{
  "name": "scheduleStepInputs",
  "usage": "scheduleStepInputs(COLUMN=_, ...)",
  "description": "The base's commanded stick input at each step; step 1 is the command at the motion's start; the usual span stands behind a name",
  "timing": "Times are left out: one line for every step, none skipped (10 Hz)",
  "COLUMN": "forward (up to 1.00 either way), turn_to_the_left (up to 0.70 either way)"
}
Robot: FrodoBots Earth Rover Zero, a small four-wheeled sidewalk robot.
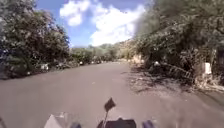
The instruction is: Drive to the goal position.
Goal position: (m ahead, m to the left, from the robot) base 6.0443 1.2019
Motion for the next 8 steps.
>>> scheduleStepInputs(forward=0.7, turn_to_the_left=-0.03)
scheduleStepInputs(forward=0.7, turn_to_the_left=-0.02)
scheduleStepInputs(forward=0.7, turn_to_the_left=-0.01)
scheduleStepInputs(forward=0.7, turn_to_the_left=0.0)
scheduleStepInputs(forward=0.7, turn_to_the_left=0.0)
scheduleStepInputs(forward=0.7, turn_to_the_left=0.0)
scheduleStepInputs(forward=0.7, turn_to_the_left=0.0)
scheduleStepInputs(forward=0.7, turn_to_the_left=0.0)
